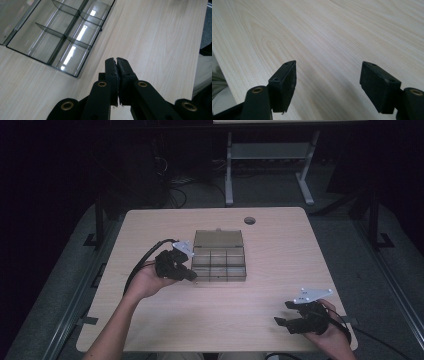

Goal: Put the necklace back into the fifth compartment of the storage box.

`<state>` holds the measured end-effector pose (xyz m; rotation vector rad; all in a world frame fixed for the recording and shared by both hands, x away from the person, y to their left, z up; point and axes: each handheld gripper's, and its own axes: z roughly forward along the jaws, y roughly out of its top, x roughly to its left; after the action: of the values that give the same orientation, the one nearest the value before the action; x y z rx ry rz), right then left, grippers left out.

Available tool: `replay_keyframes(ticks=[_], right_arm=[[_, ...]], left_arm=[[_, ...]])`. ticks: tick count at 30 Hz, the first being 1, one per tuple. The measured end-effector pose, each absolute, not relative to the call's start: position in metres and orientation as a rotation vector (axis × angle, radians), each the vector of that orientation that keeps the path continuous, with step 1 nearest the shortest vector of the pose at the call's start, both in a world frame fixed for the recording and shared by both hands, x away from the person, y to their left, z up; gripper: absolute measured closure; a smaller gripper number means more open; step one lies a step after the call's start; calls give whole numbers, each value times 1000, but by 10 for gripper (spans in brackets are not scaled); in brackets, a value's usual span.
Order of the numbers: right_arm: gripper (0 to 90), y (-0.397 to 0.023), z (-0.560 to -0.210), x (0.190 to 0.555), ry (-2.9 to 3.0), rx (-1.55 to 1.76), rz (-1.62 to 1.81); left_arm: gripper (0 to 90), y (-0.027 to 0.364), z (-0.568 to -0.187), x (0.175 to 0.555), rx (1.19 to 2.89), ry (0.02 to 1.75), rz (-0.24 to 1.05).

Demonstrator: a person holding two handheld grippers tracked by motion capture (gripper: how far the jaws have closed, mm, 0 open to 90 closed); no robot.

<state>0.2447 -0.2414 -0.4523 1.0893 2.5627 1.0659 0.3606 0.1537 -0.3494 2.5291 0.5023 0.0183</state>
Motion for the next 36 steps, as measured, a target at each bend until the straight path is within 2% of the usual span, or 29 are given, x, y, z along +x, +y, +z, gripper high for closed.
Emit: replay_keyframes(ticks=[36], right_arm=[[292,-241,-452,244,2560,1080,1099]], left_arm=[[876,110,-367,409,2564,535,-9]])
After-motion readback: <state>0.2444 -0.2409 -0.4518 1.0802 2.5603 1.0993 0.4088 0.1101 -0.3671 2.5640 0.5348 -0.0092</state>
